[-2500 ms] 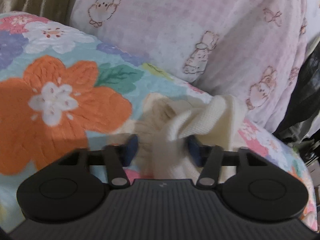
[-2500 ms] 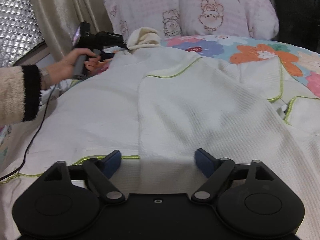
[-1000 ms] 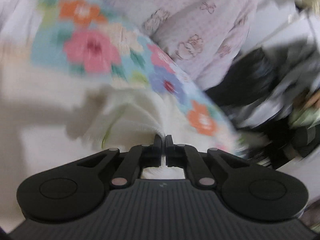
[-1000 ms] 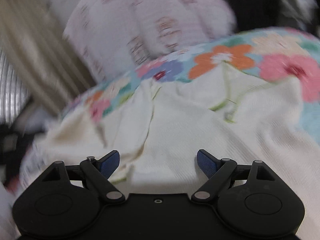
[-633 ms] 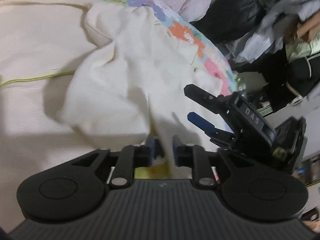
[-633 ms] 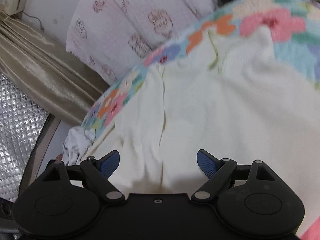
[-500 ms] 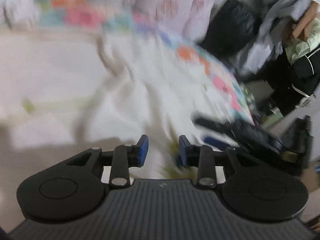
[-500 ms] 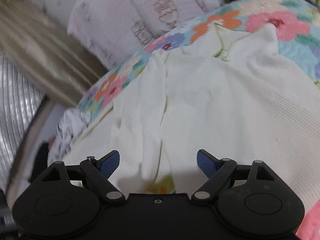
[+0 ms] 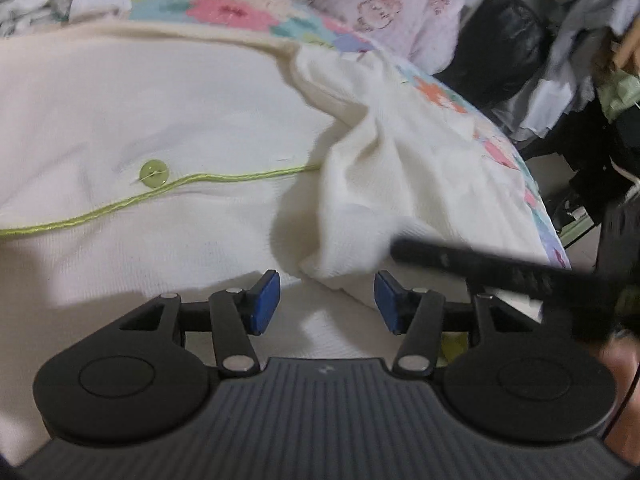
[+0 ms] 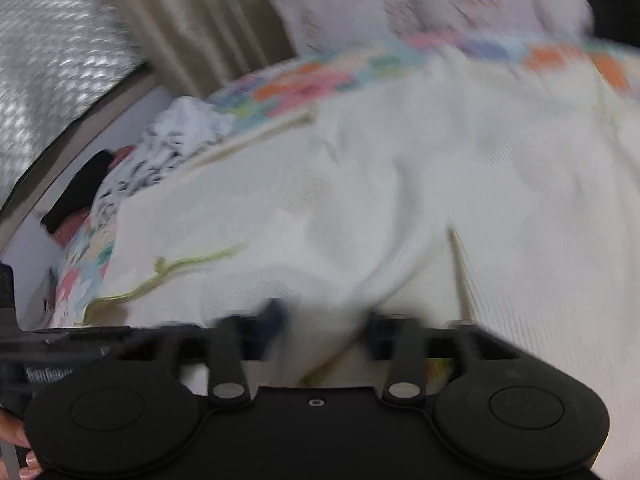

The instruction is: Fold clothes

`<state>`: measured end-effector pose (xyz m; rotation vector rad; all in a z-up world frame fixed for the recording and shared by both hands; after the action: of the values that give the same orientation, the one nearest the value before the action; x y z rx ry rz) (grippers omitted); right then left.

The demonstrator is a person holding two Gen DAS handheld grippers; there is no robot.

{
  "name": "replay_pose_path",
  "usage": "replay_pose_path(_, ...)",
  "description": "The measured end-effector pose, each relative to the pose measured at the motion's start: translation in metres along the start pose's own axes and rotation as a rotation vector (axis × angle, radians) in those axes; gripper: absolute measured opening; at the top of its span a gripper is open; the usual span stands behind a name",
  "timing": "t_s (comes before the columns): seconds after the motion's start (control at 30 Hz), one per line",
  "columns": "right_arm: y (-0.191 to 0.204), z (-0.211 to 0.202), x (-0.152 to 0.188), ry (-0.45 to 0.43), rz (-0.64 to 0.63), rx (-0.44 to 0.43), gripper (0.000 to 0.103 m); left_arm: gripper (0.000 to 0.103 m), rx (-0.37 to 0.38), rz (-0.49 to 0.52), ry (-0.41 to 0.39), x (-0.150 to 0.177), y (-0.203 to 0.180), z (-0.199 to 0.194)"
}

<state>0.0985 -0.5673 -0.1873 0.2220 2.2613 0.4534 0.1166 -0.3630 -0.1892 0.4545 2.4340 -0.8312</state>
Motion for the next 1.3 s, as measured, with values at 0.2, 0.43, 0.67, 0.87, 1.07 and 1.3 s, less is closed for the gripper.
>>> replay_pose_path(0.2, -0.024, -0.049, -0.032, -0.251, 0.07, -0.052, 0.013, 0.064, 0.071, 0.117, -0.076, -0.014, -0.026, 0.003)
replay_pose_path(0.43, -0.087, -0.047, -0.044, -0.281, 0.23, 0.061, 0.014, 0.065, 0.172, 0.086, -0.055, -0.034, -0.047, 0.039)
replay_pose_path(0.67, -0.098, -0.037, -0.046, -0.216, 0.246, 0.112, 0.02, 0.07, 0.099, 0.208, -0.069, -0.057, -0.065, 0.069)
replay_pose_path(0.87, -0.105, -0.043, -0.043, -0.24, 0.4, -0.055, 0.056, 0.069, 0.154, 0.06, 0.057, -0.062, -0.068, 0.098)
replay_pose_path(1.07, -0.116, -0.048, -0.019, -0.162, 0.52, -0.045, 0.059, 0.005, 0.145, 0.0, 0.102, -0.055, -0.068, 0.104)
replay_pose_path(1.3, -0.09, -0.055, 0.007, -0.114, 0.545, -0.095, 0.06, 0.005, 0.296, -0.33, 0.08, -0.039, -0.061, 0.068)
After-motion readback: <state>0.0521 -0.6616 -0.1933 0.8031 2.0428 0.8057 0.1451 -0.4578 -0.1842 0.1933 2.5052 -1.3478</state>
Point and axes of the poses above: each gripper's, at about its wrist camera, not at the fingertips, and z roughly the way its jaws point, y to its left, x to its underside, the point moved 5 cm from there along z, roughly the way its jaws point, and after that the axes turned 4 degrees about -z, right-handed, at the moved point
